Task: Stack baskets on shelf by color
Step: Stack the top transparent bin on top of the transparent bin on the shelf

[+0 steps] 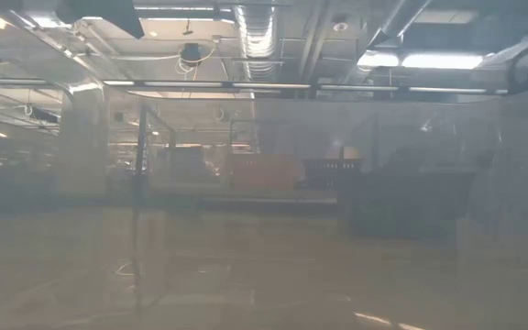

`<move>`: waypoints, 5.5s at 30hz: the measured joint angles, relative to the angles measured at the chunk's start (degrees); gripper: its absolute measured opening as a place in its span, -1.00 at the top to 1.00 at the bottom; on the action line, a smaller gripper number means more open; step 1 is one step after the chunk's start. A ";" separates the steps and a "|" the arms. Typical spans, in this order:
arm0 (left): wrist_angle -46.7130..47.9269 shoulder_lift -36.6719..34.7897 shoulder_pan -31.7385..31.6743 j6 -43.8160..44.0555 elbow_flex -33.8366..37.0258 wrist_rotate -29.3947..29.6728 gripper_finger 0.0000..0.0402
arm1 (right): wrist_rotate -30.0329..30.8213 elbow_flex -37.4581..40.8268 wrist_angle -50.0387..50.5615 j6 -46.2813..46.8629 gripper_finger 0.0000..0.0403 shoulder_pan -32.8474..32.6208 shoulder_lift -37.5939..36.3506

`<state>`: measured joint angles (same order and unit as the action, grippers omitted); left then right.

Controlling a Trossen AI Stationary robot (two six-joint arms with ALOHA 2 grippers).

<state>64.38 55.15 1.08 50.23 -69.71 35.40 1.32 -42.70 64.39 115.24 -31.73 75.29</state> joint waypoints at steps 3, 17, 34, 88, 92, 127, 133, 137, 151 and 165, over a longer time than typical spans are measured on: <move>-0.08 0.00 0.00 0.11 0.00 -0.02 1.00 | -0.07 0.25 -0.04 0.01 0.12 0.30 0.00; -3.04 2.62 -0.05 -0.69 0.00 -0.06 1.00 | 1.78 -1.45 1.90 -3.56 0.97 0.29 -0.33; -15.80 18.01 -6.73 -26.45 -20.01 -3.15 1.00 | 24.96 -35.29 25.16 -22.04 0.99 2.96 -0.58; 23.72 51.70 -14.73 -35.98 -58.97 -30.20 0.76 | 17.47 -36.52 -14.23 -77.45 1.00 28.41 10.01; 24.03 53.58 -14.73 -36.24 -59.08 -30.48 0.62 | 17.92 -36.52 -14.86 -79.18 1.00 30.22 10.12; 23.10 54.94 -17.84 -38.46 -59.08 -39.43 0.45 | 16.68 -29.81 -19.53 -77.71 1.00 32.36 10.32; 23.25 55.37 -17.84 -37.21 -59.12 -36.23 0.45 | 16.63 -29.81 -23.15 -78.23 1.00 32.38 10.32; 22.09 56.27 -17.62 -37.13 -58.75 -36.41 0.45 | 16.59 -29.81 -24.22 -78.29 1.00 32.00 10.32; 25.84 62.85 -14.23 -44.61 -58.70 -26.49 0.87 | 16.37 -29.83 -24.03 -78.69 0.99 30.76 10.29; 25.56 63.02 -12.59 -43.16 -59.19 -24.48 1.00 | 16.65 -37.10 -24.48 -85.80 0.23 29.00 10.27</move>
<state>89.94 118.17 -11.51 7.07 -128.90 10.91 17.98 -79.81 39.91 29.44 -2.72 85.56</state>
